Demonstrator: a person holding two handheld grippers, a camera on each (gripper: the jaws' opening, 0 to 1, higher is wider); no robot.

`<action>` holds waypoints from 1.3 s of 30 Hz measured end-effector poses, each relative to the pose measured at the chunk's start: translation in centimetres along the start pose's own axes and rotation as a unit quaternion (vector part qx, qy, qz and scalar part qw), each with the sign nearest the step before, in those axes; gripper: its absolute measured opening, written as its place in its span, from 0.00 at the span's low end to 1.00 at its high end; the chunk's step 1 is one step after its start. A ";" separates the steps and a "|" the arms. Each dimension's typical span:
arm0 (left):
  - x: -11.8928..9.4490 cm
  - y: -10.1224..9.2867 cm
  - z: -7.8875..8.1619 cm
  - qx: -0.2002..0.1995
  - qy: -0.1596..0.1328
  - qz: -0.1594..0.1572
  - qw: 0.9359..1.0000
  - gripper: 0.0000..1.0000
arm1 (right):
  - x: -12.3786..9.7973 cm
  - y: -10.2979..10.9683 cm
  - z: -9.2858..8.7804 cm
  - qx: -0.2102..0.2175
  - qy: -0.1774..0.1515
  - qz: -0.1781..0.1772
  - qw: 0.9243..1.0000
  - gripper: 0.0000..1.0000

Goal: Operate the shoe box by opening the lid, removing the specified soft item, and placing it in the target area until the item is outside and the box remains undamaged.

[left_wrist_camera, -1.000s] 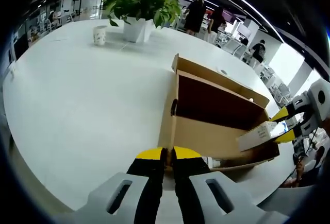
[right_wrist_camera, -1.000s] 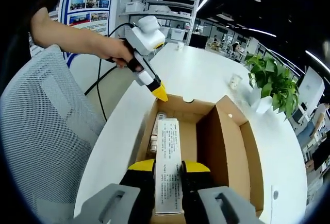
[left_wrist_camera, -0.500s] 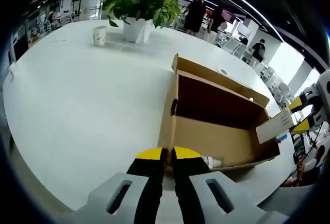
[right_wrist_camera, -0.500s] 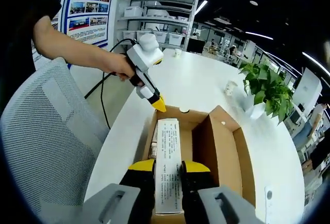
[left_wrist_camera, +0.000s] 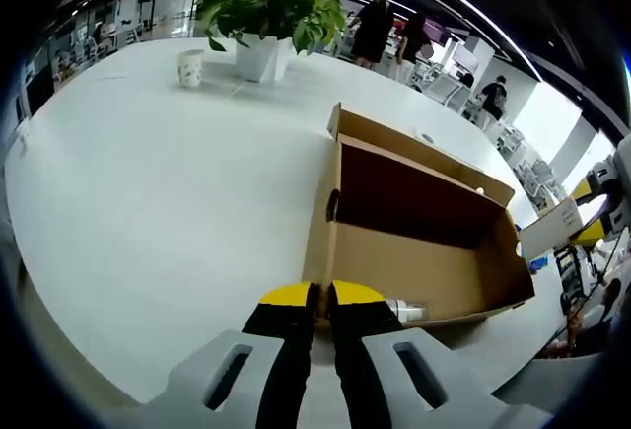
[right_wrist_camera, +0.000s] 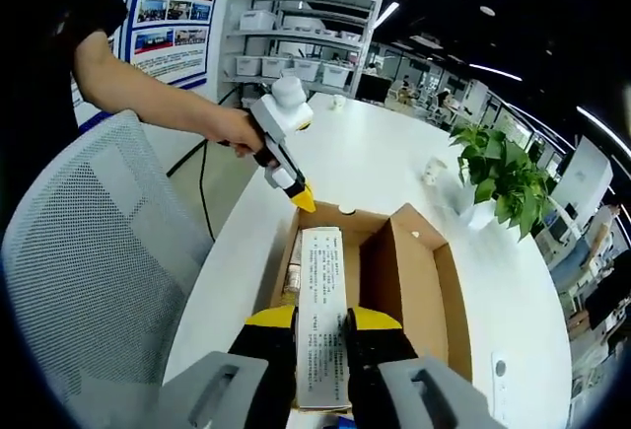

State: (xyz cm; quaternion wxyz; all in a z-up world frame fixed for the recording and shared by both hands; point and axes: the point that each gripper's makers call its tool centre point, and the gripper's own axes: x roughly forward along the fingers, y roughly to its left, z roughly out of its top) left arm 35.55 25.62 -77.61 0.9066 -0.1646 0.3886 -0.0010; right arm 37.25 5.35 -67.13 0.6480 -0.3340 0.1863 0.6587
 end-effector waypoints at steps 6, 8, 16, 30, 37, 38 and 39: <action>0.0 0.0 0.0 0.000 -0.001 0.000 1.000 0.04 | -1.4 -0.2 -0.6 -0.003 0.002 -0.008 1.000 0.15; 0.0 0.0 0.0 0.001 -0.001 0.000 1.000 0.04 | -1.7 -0.2 -1.1 -0.006 0.007 -0.009 1.000 0.15; 0.1 0.2 0.2 -0.002 -0.001 0.001 1.000 0.04 | -3.0 -0.4 -1.8 -0.007 0.009 -0.014 1.000 0.15; 0.1 0.2 0.2 -0.003 0.000 0.000 1.000 0.04 | -6.0 -2.1 -4.0 -0.002 0.018 -0.037 0.999 0.15; 0.2 0.2 0.2 -0.001 0.000 0.001 1.000 0.04 | -7.2 -3.0 -5.4 0.005 0.024 -0.049 0.999 0.15; 0.2 0.2 0.2 0.000 0.000 0.001 1.000 0.04 | -7.3 -3.0 -5.6 0.005 0.025 -0.050 0.998 0.15; 0.2 0.2 0.2 0.000 0.000 0.001 1.000 0.04 | -7.6 -3.2 -5.9 0.007 0.027 -0.052 0.998 0.15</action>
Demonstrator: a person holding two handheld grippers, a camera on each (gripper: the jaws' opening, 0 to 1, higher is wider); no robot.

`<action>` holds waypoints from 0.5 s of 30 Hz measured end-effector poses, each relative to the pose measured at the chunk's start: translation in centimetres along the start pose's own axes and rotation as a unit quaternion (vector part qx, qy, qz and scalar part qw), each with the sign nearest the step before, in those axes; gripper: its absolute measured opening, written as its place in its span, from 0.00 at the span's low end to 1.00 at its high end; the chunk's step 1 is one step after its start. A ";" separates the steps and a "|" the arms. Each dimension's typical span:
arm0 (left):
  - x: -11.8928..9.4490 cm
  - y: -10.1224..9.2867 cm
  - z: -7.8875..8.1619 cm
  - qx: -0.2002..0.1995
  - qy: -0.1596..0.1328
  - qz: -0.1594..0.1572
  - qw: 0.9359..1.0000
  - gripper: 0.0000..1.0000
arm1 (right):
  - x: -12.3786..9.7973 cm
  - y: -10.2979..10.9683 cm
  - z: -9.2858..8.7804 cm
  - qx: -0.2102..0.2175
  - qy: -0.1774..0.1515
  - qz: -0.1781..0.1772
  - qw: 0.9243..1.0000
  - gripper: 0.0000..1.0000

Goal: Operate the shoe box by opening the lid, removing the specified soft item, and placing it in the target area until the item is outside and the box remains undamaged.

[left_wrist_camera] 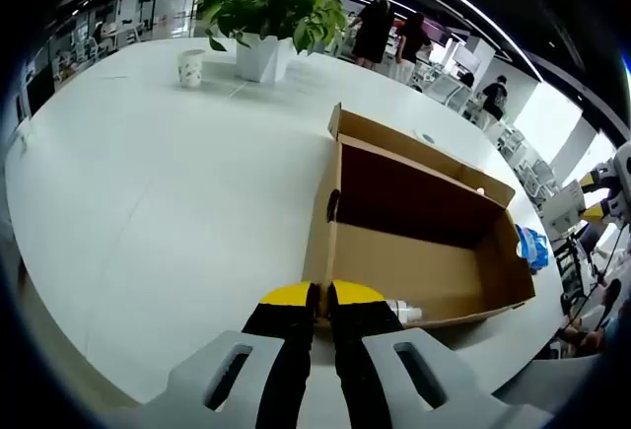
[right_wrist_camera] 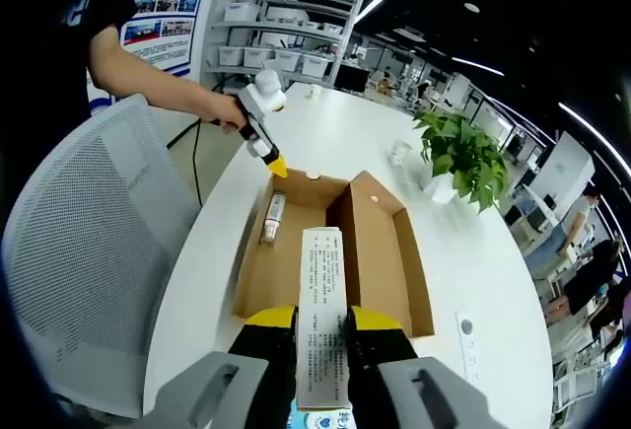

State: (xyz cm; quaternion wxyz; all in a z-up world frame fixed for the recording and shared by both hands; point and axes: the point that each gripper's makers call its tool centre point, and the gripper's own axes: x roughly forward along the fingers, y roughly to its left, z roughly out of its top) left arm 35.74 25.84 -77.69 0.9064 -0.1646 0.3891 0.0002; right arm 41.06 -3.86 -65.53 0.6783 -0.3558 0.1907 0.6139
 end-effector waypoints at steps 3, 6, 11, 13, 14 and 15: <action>0.0 0.0 0.0 0.000 0.000 0.000 1.000 0.04 | -0.4 -0.4 -0.6 0.002 0.002 -0.004 1.000 0.15; 0.0 0.0 0.0 0.000 0.000 0.000 1.000 0.04 | -0.8 -0.9 -1.2 0.004 0.006 -0.009 1.000 0.15; -0.1 -0.1 0.0 -0.001 -0.001 0.000 1.000 0.04 | -1.4 -1.6 -2.2 0.010 0.009 -0.016 1.000 0.15; 0.0 -0.1 0.0 -0.001 0.000 0.001 1.000 0.04 | -1.6 -1.8 -2.5 0.011 0.011 -0.018 1.000 0.15; 0.0 -0.1 0.0 -0.001 0.000 0.001 1.000 0.04 | -1.7 -1.9 -2.8 0.011 0.012 -0.020 1.000 0.15; 0.0 -0.1 0.0 -0.001 0.000 0.001 1.000 0.04 | -1.8 -2.0 -2.9 0.011 0.013 -0.020 1.000 0.15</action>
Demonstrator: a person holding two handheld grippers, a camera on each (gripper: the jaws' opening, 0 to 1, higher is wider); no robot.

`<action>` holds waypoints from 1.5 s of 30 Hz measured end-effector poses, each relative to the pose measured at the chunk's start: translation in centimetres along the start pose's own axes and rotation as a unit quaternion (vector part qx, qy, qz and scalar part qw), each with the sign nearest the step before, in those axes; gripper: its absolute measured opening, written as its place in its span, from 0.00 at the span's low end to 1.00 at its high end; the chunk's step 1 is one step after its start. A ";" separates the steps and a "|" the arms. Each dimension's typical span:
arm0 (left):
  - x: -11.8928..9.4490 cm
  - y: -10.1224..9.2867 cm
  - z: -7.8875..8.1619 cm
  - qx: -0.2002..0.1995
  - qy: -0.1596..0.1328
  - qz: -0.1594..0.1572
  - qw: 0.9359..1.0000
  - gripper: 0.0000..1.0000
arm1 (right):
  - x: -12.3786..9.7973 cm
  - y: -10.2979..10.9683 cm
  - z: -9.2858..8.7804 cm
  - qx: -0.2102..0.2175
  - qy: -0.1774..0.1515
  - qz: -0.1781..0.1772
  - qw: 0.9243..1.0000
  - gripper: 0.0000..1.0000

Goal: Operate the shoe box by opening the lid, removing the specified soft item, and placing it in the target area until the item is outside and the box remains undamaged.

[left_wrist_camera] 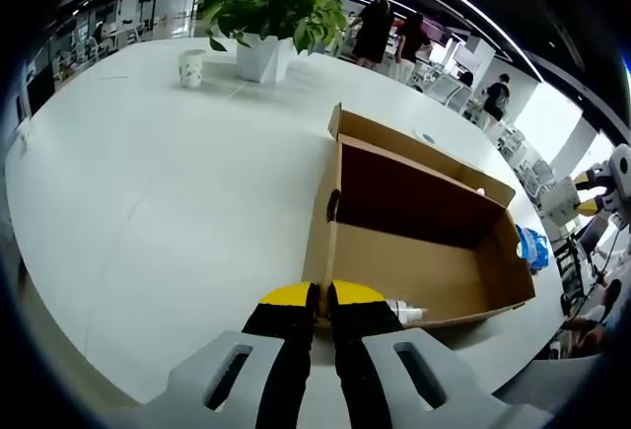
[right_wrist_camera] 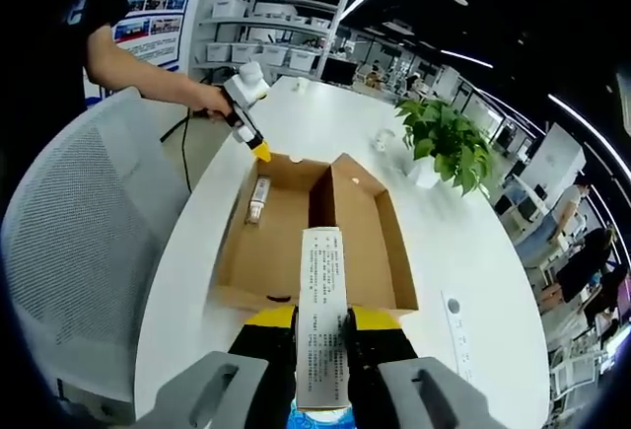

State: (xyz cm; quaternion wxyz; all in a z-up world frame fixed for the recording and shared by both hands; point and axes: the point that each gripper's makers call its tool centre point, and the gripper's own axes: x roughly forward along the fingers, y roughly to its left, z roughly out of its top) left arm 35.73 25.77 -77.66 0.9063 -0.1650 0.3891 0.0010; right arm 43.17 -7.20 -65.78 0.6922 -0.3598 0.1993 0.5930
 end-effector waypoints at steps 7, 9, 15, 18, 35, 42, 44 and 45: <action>0.1 0.1 0.0 0.001 0.002 0.000 1.000 0.04 | -0.5 -0.8 -1.5 0.005 0.011 -0.006 1.000 0.15; 0.1 0.1 0.0 0.000 0.001 0.000 1.000 0.04 | -0.7 -0.9 -1.9 0.005 0.014 -0.007 1.000 0.15; 0.1 0.1 0.0 0.002 0.002 0.001 1.000 0.04 | -1.1 -1.2 -2.7 0.004 0.022 -0.011 1.000 0.15; 0.1 0.1 0.0 0.003 0.002 0.001 1.000 0.04 | -1.4 -1.7 -3.3 0.012 0.025 -0.016 0.999 0.15; 0.1 0.1 0.1 0.015 0.004 0.008 1.000 0.04 | -2.3 -3.2 -7.8 0.018 0.060 -0.023 0.998 0.15; 0.2 0.1 0.1 0.016 0.005 0.010 1.000 0.04 | -2.6 -4.1 -9.7 0.020 0.074 -0.029 0.997 0.15; 0.1 0.1 0.1 0.016 0.005 0.010 1.000 0.04 | -2.6 -4.3 -10.4 0.021 0.079 -0.030 0.996 0.15; 0.1 0.1 0.1 0.017 0.005 0.010 1.000 0.04 | -2.6 -4.5 -10.8 0.025 0.082 -0.031 0.996 0.15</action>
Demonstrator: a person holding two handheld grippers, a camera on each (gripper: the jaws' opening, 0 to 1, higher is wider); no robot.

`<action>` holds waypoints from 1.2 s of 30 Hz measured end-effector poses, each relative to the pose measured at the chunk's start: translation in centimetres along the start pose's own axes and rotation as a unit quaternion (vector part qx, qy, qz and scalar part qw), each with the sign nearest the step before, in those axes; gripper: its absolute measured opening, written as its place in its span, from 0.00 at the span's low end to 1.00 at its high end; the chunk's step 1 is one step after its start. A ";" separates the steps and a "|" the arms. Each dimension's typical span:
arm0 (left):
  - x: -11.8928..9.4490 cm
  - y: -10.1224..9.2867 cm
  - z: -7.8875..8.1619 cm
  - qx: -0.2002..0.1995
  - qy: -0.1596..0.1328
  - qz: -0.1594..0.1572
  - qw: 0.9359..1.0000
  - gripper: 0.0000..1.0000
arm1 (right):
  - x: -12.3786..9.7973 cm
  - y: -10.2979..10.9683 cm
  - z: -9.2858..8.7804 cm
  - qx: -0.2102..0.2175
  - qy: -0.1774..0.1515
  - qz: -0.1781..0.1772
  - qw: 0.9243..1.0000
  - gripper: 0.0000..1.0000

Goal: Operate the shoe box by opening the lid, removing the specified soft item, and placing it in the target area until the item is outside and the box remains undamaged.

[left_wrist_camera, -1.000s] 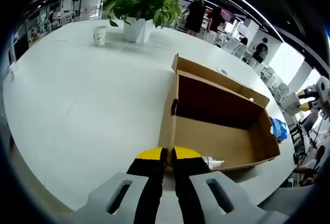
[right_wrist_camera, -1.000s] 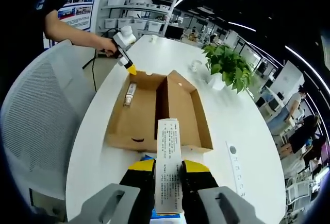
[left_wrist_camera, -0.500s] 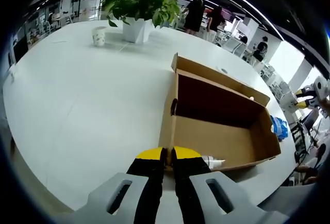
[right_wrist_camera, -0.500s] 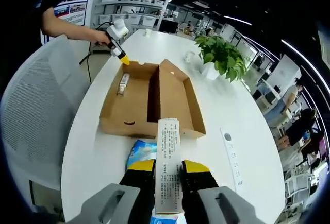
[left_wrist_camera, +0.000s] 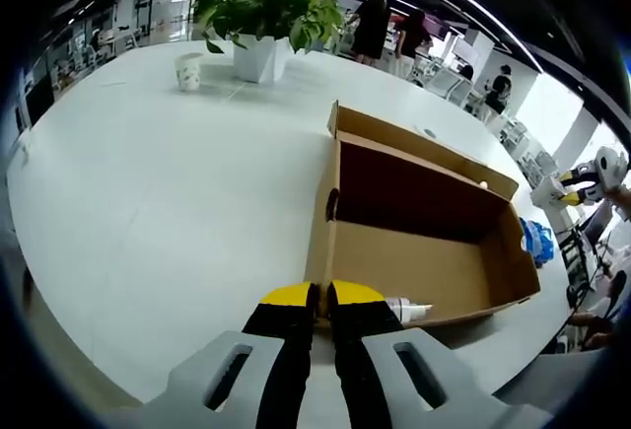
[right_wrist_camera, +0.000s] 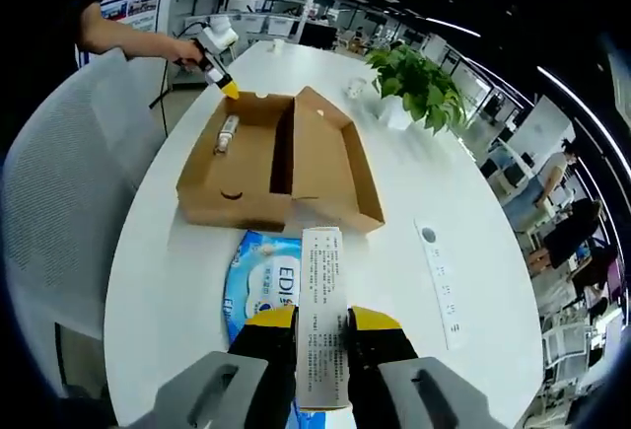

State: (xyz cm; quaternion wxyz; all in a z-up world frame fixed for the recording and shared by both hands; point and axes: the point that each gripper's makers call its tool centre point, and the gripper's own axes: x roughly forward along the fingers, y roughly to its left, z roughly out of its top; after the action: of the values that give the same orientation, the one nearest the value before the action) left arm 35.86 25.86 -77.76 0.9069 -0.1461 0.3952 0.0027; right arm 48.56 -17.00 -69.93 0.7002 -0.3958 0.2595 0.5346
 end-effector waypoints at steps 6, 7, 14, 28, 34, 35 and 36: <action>0.0 0.0 0.0 0.008 0.001 0.004 1.000 0.03 | 0.3 -0.5 -1.3 0.003 0.010 0.000 1.000 0.15; 0.0 0.0 0.0 0.008 0.001 0.004 1.000 0.03 | 0.3 -0.6 -1.6 0.004 0.012 -0.001 1.000 0.15; 0.0 0.0 0.0 0.011 0.003 0.006 1.000 0.03 | 0.4 -1.8 -3.7 0.008 0.027 -0.006 1.000 0.15; 0.2 0.1 0.1 0.011 0.002 0.008 1.000 0.03 | 0.6 -3.1 -7.9 0.013 0.071 -0.017 0.997 0.15; 0.5 0.6 0.3 0.009 0.003 0.007 1.000 0.03 | 1.2 -3.5 -9.7 0.017 0.087 -0.011 0.996 0.15; 0.6 0.7 0.3 0.009 0.003 0.007 1.000 0.03 | 1.3 -3.5 -9.8 0.018 0.089 -0.011 0.996 0.15; 0.6 0.7 0.3 0.009 0.003 0.007 1.000 0.03 | 1.4 -3.6 -10.0 0.018 0.091 -0.010 0.996 0.15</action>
State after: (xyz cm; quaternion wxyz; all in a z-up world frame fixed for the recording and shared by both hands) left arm 36.39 26.54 -78.18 0.9071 -0.1355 0.3985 0.0053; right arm 53.01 -25.01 -75.53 0.6858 -0.4334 0.3277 0.4842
